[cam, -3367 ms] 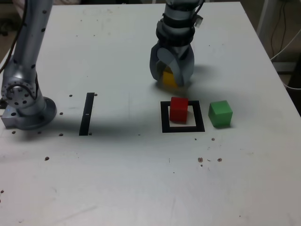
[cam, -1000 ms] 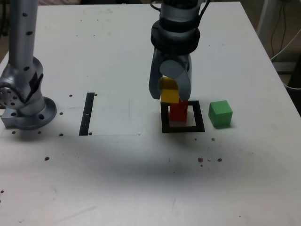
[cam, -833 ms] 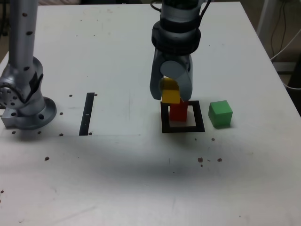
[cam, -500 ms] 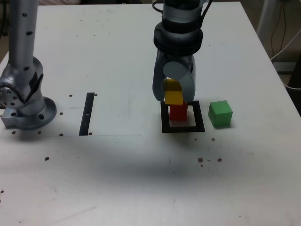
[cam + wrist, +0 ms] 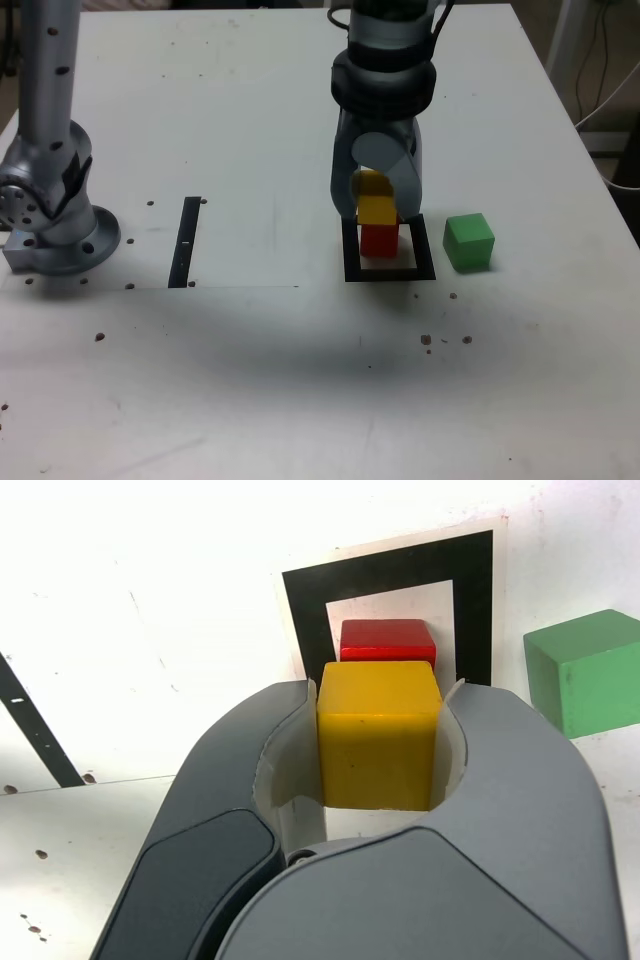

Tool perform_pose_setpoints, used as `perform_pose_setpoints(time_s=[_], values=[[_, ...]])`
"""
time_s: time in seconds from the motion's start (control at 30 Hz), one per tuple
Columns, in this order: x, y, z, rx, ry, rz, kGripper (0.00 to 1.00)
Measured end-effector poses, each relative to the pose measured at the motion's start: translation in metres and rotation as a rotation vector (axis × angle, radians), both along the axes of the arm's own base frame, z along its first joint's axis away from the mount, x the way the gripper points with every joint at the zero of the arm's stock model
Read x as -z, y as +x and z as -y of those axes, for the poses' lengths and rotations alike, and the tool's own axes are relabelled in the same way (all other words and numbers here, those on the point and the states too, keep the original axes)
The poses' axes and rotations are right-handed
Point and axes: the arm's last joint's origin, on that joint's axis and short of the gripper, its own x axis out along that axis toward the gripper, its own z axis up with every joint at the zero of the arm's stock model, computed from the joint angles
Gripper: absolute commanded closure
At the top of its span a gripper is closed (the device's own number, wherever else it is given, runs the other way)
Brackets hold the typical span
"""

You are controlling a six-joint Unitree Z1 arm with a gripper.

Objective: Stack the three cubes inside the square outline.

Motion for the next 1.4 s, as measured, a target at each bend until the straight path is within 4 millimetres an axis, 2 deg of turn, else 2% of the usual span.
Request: perform_pose_setpoints(time_s=[1.03, 1.2, 1.4], values=[[0.006, 0.002, 0.0, 0.0, 0.006, -0.001, 0.7], [0.01, 0.001, 0.0, 0.0, 0.002, -0.013, 0.58], [0.014, 0.0, -0.001, -0.001, -0.006, -0.021, 0.28]])
